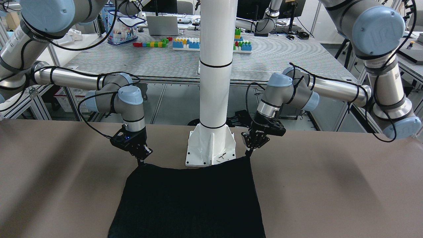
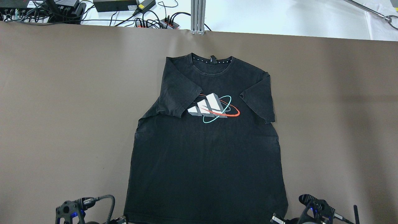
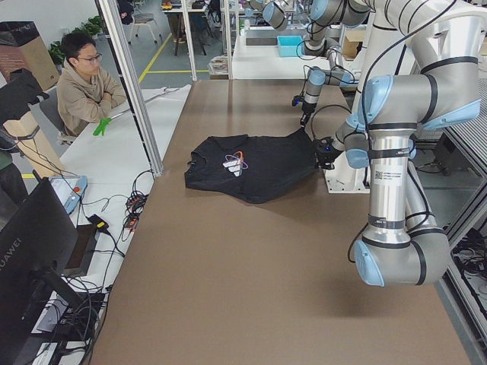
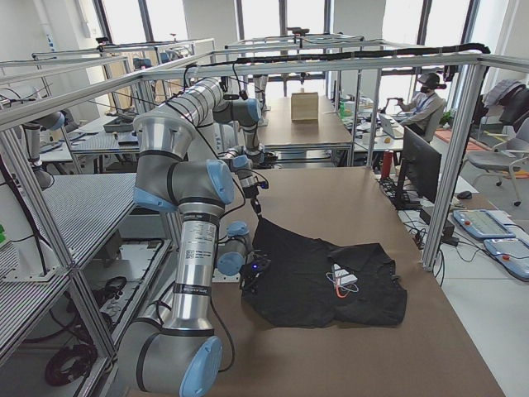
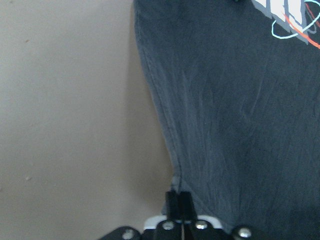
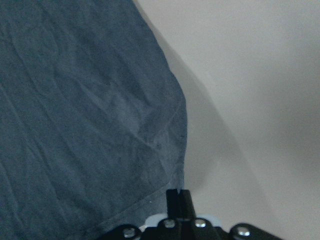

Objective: Fold clothes
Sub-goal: 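Grasp the hem corners and fold them toward the collar with both grippers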

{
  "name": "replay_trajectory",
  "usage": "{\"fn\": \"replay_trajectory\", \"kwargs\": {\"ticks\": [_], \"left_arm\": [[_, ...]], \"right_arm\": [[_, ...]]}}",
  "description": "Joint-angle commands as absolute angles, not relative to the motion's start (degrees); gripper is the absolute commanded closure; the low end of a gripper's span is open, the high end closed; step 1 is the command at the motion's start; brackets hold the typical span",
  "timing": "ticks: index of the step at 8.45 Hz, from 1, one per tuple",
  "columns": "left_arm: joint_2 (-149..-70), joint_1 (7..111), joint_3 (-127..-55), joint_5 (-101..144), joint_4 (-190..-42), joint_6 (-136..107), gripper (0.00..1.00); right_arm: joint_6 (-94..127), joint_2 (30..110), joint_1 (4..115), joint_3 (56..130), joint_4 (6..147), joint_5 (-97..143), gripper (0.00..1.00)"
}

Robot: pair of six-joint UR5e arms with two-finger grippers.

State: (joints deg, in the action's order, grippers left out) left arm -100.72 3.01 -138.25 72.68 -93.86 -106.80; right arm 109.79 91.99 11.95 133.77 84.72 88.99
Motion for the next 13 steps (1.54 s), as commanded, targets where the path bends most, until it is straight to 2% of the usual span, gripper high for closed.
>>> {"fn": "replay_trajectory", "kwargs": {"ticks": [1,3,6,7,10,12,13], "left_arm": [[-110.54,20.76,-133.98,88.97,-87.98,-98.11,1.00],[-113.10,29.23,-127.65,92.80,-88.68,-93.10,1.00],[-120.21,37.16,-113.25,95.71,-92.79,-91.85,1.00],[-120.41,38.92,-109.55,96.50,-95.68,-91.24,1.00],[-120.32,41.04,-104.60,96.50,-100.63,-90.88,1.00],[-120.32,42.71,-103.28,97.11,-100.63,-89.22,1.00],[-120.50,43.58,-99.97,97.99,-103.16,-88.43,1.00]], "right_arm": [[98.91,81.78,27.46,131.67,93.82,100.87,1.00],[89.08,77.79,37.13,129.04,98.61,106.84,1.00],[74.23,74.37,48.05,119.74,98.26,109.34,1.00],[71.22,72.62,51.30,117.62,98.52,109.34,1.00],[68.91,66.99,54.05,109.46,98.18,109.07,1.00],[68.73,61.20,54.66,100.07,95.29,108.72,1.00],[68.90,59.08,54.84,94.28,90.14,108.63,1.00]]}}
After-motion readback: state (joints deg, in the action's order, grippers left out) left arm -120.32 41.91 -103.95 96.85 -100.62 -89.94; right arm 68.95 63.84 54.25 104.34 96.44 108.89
